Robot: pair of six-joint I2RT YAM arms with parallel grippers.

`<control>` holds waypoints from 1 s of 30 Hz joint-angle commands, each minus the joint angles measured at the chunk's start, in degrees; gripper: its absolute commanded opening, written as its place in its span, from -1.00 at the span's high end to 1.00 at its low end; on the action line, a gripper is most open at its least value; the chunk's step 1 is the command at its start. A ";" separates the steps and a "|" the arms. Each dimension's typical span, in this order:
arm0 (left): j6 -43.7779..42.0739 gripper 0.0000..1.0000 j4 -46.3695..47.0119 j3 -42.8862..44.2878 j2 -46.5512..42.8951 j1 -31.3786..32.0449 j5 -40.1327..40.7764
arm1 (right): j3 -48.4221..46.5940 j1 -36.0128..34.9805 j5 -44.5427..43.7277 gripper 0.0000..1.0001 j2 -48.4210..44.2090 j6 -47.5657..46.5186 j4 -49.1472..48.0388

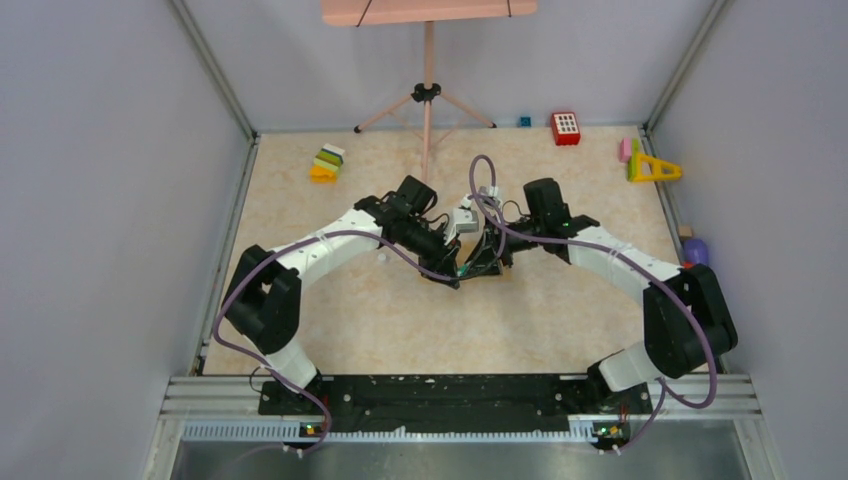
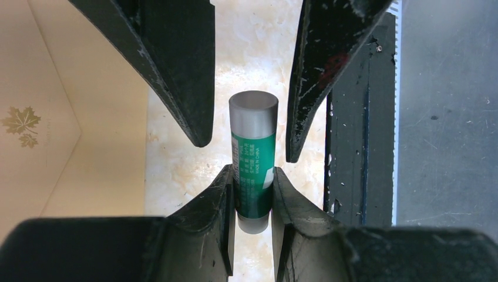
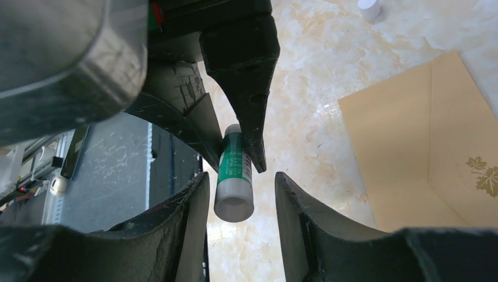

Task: Place the letter into the envelope and seal it
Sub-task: Screw the solid glue.

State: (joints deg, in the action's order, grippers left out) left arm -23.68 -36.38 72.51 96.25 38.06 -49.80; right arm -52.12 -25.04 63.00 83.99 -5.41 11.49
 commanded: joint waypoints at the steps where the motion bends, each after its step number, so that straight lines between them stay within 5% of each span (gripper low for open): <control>1: -0.05 1.00 1.58 0.10 -1.24 0.27 -0.14 | 0.17 -0.63 2.06 0.15 -1.43 0.13 -2.59; 6: 0.18 0.99 1.71 0.19 -1.15 0.33 0.42 | 0.00 -0.74 2.93 0.48 -0.68 0.55 -2.71; 12: 0.67 0.49 1.95 0.20 -1.62 0.28 1.10 | -0.35 -0.73 4.27 0.82 -1.01 0.70 -2.52; 19: 1.23 -0.90 1.79 0.70 -3.61 -2.22 1.12 | -0.62 -0.64 4.43 0.85 -1.57 0.33 -1.87; 26: -3.01 -0.96 -0.31 0.27 -7.56 -9.39 5.10 | -1.05 0.21 3.20 0.87 -2.24 -0.39 -0.91; 30: -6.08 -0.97 -1.68 -0.48 -8.96 -10.66 16.21 | -0.95 1.69 3.03 0.88 -2.97 -0.48 -0.72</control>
State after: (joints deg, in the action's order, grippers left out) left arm -25.34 -36.53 72.51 90.41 28.01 -43.24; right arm -52.12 -24.58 65.49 83.88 -4.54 11.68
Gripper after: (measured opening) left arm 0.982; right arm 0.223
